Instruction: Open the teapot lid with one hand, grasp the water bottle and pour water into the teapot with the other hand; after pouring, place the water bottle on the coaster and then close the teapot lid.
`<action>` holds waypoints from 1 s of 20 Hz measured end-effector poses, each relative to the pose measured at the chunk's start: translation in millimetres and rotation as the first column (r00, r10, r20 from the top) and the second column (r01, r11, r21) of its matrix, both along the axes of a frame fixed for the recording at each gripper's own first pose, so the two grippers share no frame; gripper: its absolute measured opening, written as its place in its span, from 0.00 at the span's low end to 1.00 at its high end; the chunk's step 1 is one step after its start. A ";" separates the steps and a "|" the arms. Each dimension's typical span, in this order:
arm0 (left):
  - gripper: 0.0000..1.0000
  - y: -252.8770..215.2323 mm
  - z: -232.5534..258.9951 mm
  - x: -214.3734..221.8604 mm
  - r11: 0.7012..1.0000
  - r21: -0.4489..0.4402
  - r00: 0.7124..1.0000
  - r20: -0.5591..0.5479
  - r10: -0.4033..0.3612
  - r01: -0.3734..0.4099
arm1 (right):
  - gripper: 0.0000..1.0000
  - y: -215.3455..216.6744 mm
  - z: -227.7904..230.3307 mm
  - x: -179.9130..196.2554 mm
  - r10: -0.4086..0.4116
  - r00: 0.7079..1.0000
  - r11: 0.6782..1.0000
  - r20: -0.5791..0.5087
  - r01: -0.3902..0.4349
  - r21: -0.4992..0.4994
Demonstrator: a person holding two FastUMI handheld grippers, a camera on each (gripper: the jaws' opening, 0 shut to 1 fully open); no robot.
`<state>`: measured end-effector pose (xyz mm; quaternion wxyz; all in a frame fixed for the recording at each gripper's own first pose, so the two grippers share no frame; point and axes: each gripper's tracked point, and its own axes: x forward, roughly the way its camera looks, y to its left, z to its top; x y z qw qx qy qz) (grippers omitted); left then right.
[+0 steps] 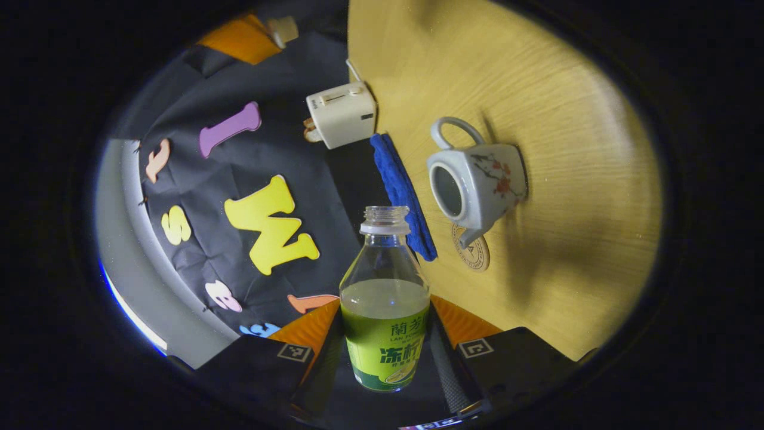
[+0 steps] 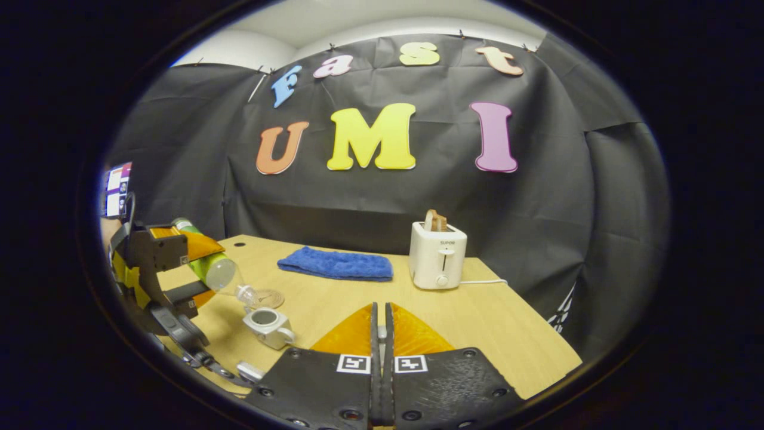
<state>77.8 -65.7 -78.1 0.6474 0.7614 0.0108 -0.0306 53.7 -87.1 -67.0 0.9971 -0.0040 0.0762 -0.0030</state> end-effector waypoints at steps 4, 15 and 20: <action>0.74 22.9 -10.3 1.9 0.916 -0.401 1.000 0.013 0.017 -0.011 | 0.00 1.1 0.1 0.0 -0.005 1.000 1.000 0.002 0.005 -0.006; 0.75 29.7 7.0 51.3 0.105 -0.992 0.992 -0.079 -0.102 -0.068 | 0.00 48.9 -18.9 4.8 0.061 0.997 0.997 -0.043 -0.063 -0.041; 0.76 14.3 29.4 90.2 -0.176 -0.981 0.982 -0.046 -0.180 -0.078 | 0.00 43.3 -29.1 8.8 0.045 0.996 0.998 -0.076 -0.048 -0.041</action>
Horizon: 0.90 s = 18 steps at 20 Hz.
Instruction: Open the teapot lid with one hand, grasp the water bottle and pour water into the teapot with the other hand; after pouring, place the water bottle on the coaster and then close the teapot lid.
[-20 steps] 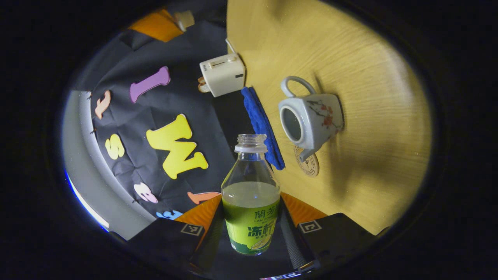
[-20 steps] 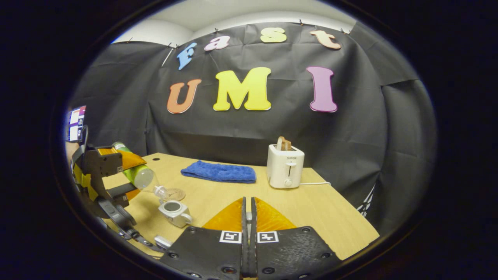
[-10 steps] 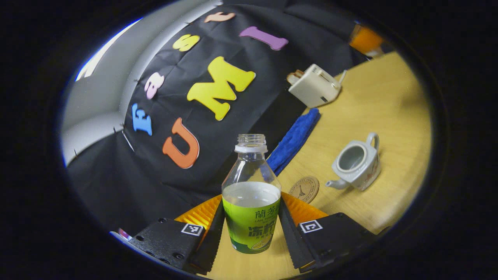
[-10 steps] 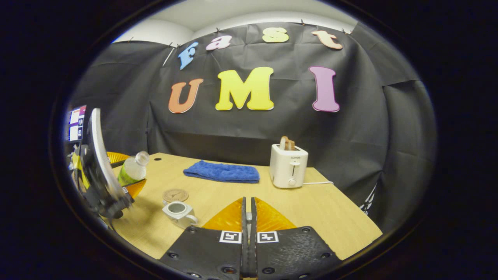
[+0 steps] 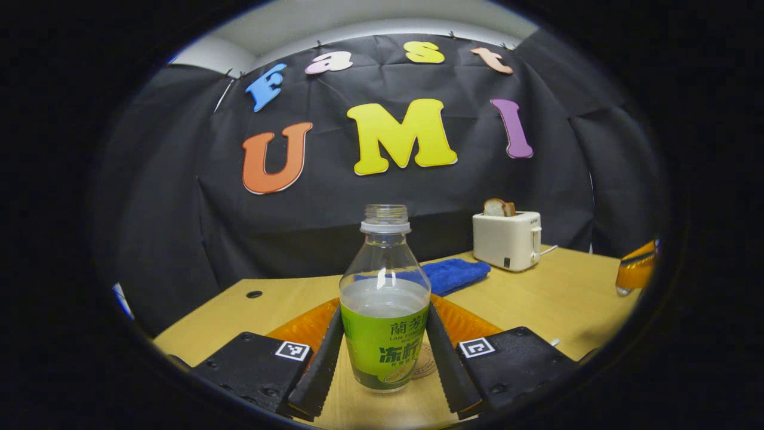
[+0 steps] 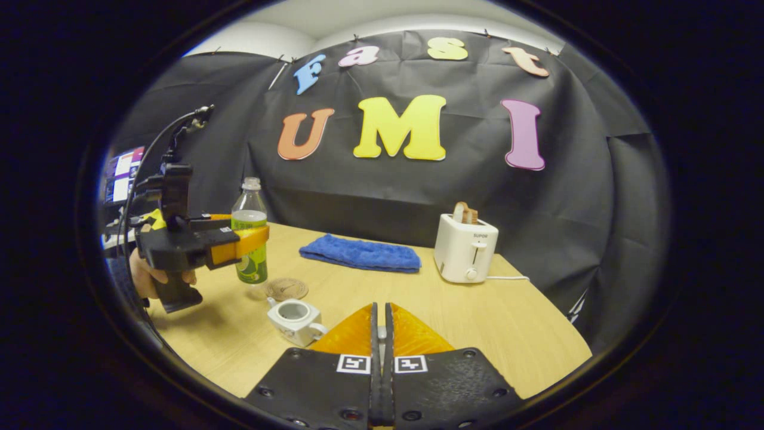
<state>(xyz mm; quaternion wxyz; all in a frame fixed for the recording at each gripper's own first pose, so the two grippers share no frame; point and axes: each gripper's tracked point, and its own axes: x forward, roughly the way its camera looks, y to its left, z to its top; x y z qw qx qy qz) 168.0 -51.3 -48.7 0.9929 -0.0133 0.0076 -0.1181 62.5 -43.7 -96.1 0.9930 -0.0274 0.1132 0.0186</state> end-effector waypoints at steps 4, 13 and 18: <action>0.76 -0.7 -13.0 28.0 0.991 -0.136 0.999 -0.043 0.011 -0.016 | 0.00 -17.2 -7.1 4.6 -0.038 0.999 0.999 -0.025 0.038 0.024; 0.77 -20.5 -30.7 43.9 0.998 -0.063 0.999 -0.032 0.008 -0.010 | 0.00 -15.3 -16.8 9.8 -0.030 0.999 0.999 -0.043 0.031 0.023; 0.81 -26.5 -31.9 39.9 0.997 -0.076 0.999 -0.032 -0.004 0.001 | 0.00 -7.5 -17.8 9.6 -0.016 0.999 1.000 -0.043 0.016 0.005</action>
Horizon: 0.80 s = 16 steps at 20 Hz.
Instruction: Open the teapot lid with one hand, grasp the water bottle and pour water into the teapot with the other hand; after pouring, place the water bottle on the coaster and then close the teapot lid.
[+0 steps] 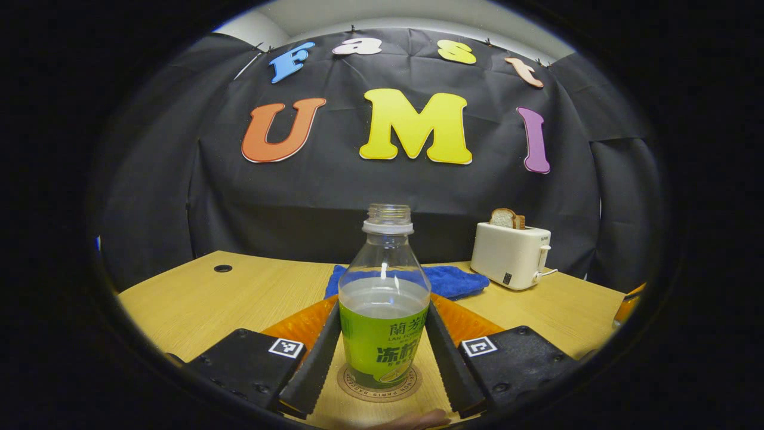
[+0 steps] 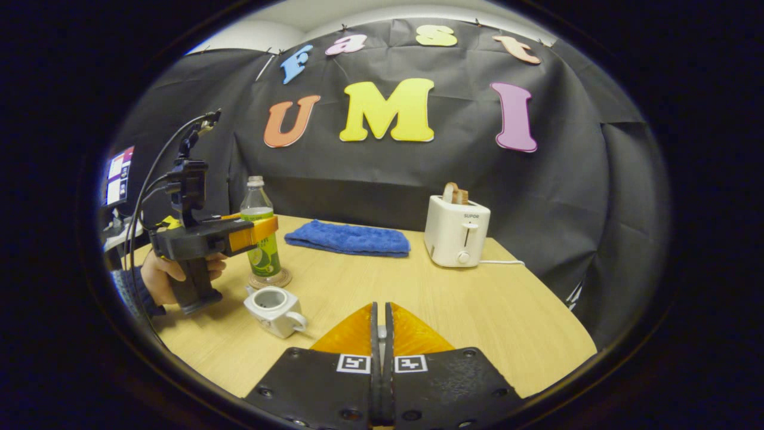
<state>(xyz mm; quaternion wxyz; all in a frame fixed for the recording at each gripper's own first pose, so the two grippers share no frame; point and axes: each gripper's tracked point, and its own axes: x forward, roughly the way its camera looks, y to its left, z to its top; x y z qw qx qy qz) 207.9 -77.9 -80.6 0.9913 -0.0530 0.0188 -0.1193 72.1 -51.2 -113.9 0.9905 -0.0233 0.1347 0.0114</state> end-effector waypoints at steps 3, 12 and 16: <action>1.00 5.1 6.6 -5.3 1.000 -0.003 1.000 0.022 0.020 -0.020 | 0.00 6.2 2.5 0.1 0.022 1.000 1.000 0.013 -0.023 0.013; 1.00 57.3 33.9 -50.9 0.986 0.038 0.985 0.062 0.160 -0.163 | 0.00 48.5 20.9 11.4 0.231 0.968 0.939 0.100 -0.249 0.239; 1.00 86.6 35.3 -93.0 0.973 0.040 0.973 0.041 0.226 -0.228 | 0.00 78.8 32.6 26.9 0.307 0.943 0.893 0.129 -0.332 0.304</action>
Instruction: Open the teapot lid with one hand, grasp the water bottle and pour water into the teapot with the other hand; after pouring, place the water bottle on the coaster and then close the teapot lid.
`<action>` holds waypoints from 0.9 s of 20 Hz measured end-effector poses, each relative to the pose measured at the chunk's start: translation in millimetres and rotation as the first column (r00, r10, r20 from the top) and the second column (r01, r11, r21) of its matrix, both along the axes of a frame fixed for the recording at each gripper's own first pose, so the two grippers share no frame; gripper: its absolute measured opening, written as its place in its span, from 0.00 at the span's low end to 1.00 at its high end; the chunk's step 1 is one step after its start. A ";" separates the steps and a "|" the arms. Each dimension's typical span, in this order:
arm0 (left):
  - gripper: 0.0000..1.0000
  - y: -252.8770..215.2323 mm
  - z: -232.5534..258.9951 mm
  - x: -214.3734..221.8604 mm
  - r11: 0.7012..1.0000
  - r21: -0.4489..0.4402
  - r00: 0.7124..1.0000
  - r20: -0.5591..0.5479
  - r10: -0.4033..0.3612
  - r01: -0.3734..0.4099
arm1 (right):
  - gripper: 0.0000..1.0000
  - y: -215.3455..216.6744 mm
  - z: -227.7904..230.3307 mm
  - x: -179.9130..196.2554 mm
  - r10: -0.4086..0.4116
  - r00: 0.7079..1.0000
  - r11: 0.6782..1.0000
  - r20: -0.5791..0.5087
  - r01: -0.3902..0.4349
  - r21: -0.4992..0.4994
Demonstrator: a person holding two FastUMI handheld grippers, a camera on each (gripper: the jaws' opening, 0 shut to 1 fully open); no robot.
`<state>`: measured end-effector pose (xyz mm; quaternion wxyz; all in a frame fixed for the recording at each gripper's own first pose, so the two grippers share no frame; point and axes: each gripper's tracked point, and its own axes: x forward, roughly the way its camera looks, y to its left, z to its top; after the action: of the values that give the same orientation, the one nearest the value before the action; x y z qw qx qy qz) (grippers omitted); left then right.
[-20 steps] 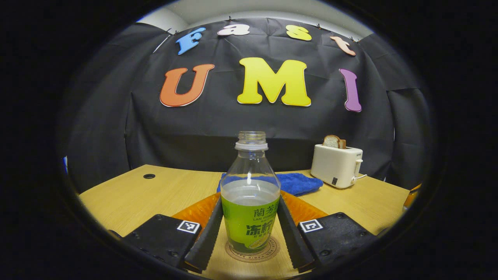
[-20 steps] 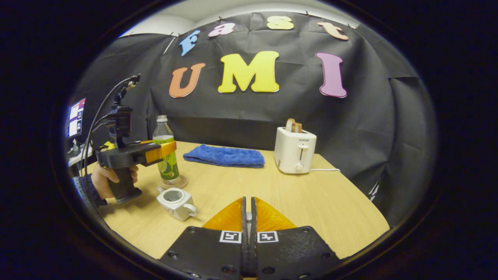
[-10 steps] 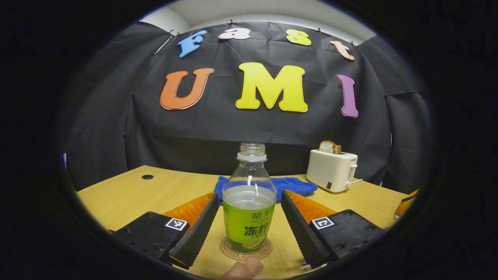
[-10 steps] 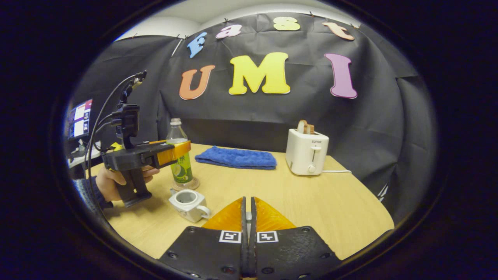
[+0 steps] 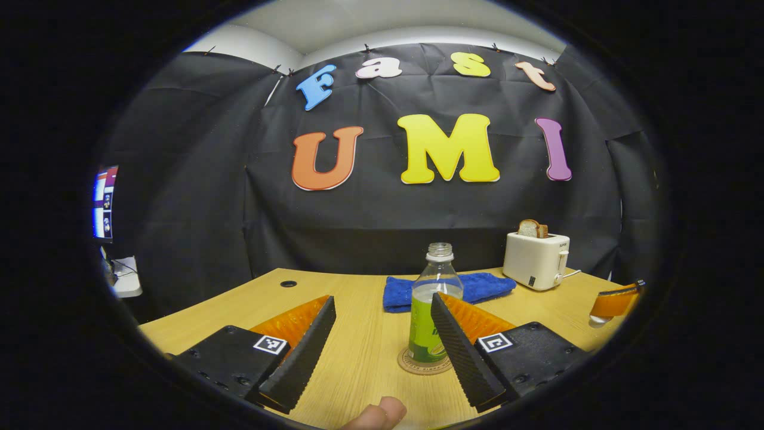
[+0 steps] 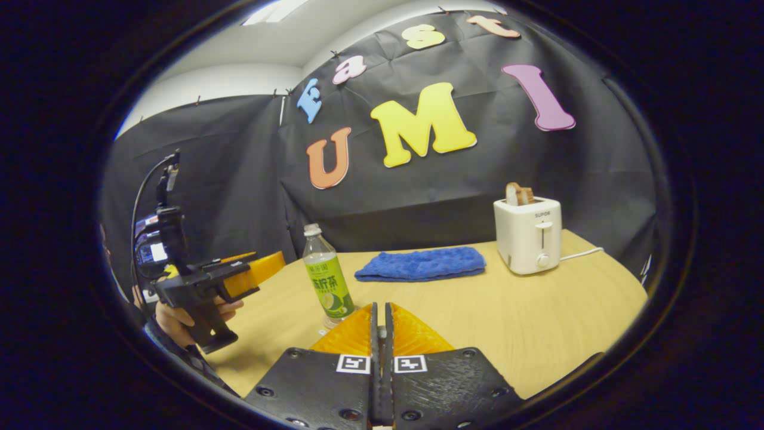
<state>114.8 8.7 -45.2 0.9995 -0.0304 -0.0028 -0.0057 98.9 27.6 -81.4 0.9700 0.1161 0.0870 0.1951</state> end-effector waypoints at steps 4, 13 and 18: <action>1.00 14.9 -1.4 -36.8 1.000 0.006 1.000 -0.001 0.022 -0.022 | 0.00 29.1 7.1 8.6 0.027 0.999 1.000 0.045 -0.027 -0.005; 1.00 9.2 9.0 -73.9 0.996 0.078 0.999 0.034 -0.038 0.036 | 0.00 72.8 -26.3 25.8 0.019 0.999 0.995 0.041 -0.015 -0.102; 1.00 14.1 10.2 -77.1 0.996 -0.039 0.997 0.012 -0.083 0.083 | 0.00 67.2 -50.9 36.9 -0.027 1.000 0.997 0.005 0.027 -0.078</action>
<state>37.8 22.8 -35.0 0.9976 -0.0505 -0.0069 -0.0472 135.8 94.8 -132.2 0.9765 0.0790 0.0909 0.1787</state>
